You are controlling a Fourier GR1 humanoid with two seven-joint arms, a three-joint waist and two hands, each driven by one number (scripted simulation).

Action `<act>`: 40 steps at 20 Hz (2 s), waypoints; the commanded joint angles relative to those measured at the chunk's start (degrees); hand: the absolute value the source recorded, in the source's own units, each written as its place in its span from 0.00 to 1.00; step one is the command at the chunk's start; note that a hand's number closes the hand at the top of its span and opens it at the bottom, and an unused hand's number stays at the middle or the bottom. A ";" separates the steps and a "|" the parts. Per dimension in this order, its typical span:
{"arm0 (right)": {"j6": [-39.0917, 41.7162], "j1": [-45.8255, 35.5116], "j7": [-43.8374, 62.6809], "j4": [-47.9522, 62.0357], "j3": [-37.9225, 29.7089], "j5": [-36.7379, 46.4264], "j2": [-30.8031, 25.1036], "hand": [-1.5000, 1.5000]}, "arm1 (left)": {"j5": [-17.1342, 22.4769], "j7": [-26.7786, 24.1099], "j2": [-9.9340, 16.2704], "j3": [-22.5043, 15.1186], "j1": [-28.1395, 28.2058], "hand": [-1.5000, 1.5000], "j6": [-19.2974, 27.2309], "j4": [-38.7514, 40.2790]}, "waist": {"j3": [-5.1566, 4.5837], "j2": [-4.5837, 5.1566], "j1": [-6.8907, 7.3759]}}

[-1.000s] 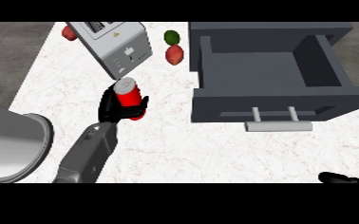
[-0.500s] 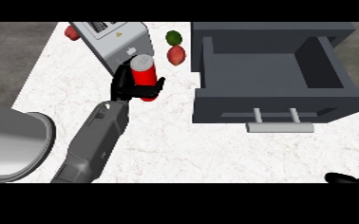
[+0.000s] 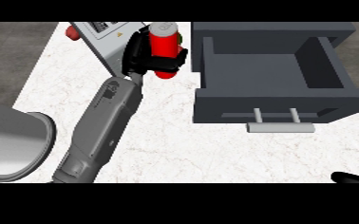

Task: Pick up the can, place it into the drawer and close the drawer

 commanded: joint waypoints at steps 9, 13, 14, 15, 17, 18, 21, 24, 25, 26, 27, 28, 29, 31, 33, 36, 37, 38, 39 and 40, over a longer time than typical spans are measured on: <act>-0.14 -0.03 2.96 -2.33 0.42 -0.78 -0.03 0.00 | -0.89 16.45 -0.65 -5.40 -17.47 1.00 10.35 -3.05 | -0.02 0.24 -1.26; 0.39 -1.21 -1.30 2.63 -0.57 -0.84 0.01 0.00 | 0.75 20.79 -0.66 -5.13 -24.55 1.00 12.59 0.02 | 0.01 0.33 -1.10; -0.84 -2.36 0.80 -0.42 1.45 1.19 0.22 0.00 | 0.58 17.59 -0.66 -4.26 -26.52 1.00 11.61 4.62 | -0.01 0.51 -1.47; -0.47 -0.61 0.37 -0.44 2.43 1.95 1.24 0.00 | 3.32 19.57 -0.66 -7.47 -28.18 1.00 15.64 4.53 | 0.01 0.49 -2.01; -0.18 1.10 -1.43 -1.29 3.84 2.37 3.01 0.00 | 3.70 21.14 -0.66 -6.97 -30.57 1.00 14.30 6.40 | 0.02 0.44 -1.79; -0.73 -2.99 2.39 -0.83 -0.12 0.23 -1.24 0.00 | 4.32 19.51 -0.66 -7.82 -30.82 1.00 14.31 7.62 | 0.01 0.49 -1.84; -1.45 -5.93 3.57 0.88 1.19 0.74 -1.48 0.00 | 5.33 18.06 -0.66 -7.43 -35.88 1.00 14.37 13.93 | 0.04 0.84 -2.63; -1.35 -4.49 0.37 1.59 2.77 2.39 0.45 0.00 | 8.70 18.81 -0.66 -10.63 -38.40 1.00 15.82 16.51 | 0.09 0.89 -3.38; -1.75 -5.92 2.00 1.87 2.40 2.21 -0.44 0.00 | 7.97 17.38 -0.66 -10.64 -39.81 1.00 16.28 19.18 | 0.09 1.10 -3.77; -1.36 -5.39 1.42 1.40 1.72 1.29 -0.55 0.00 | 8.75 16.22 -0.66 -10.94 -38.21 1.00 14.91 19.39 | 0.07 0.90 -3.16; -1.01 -5.04 0.62 2.68 2.39 2.32 -0.42 0.00 | 10.85 17.75 -0.66 -11.58 -39.59 1.00 16.11 19.99 | 0.09 0.99 -3.62; -0.82 -6.87 2.01 2.98 -0.31 -0.85 -2.21 0.00 | 10.06 19.52 -0.66 -11.42 -42.49 1.00 16.62 20.93 | 0.10 0.93 -3.57; -0.95 -4.50 0.98 1.06 1.94 1.15 -0.27 0.00 | 8.94 16.94 -0.66 -8.81 -43.24 1.00 15.32 24.71 | 0.10 1.20 -3.78; -1.99 -9.51 2.47 4.44 1.33 1.73 -2.40 0.00 | 11.04 15.04 -0.66 -13.24 -41.72 1.00 16.31 24.13 | 0.11 1.30 -4.07; -1.32 -6.76 5.75 -0.93 2.74 1.56 -2.26 0.00 | 12.17 15.94 -0.66 -14.47 -43.02 1.00 18.21 25.37 | 0.11 1.21 -5.05; -1.00 -6.91 4.74 0.27 3.70 2.19 -1.92 0.00 | 13.04 15.02 -0.66 -14.08 -44.86 1.00 20.76 27.21 | 0.12 1.35 -4.87; -0.59 -6.48 3.45 1.05 2.24 1.10 -2.16 0.00 | 13.29 15.84 -0.66 -15.68 -45.31 0.00 23.19 27.40 | 0.18 1.34 -5.52; -1.57 -4.28 0.90 -0.23 6.11 4.85 1.36 0.00 | 13.74 15.33 -0.66 -16.08 -44.69 0.00 23.53 27.73 | 0.18 1.45 -5.62; -1.66 -7.43 4.80 -1.31 4.53 2.48 -1.19 0.00 | 14.20 16.48 -0.66 -17.04 -45.72 0.00 24.16 28.03 | 0.16 1.38 -5.80; -0.12 -6.00 1.70 1.81 3.10 1.00 -1.26 0.00 | 14.64 15.99 -0.66 -17.75 -45.93 0.00 25.85 27.72 | 0.24 1.50 -6.30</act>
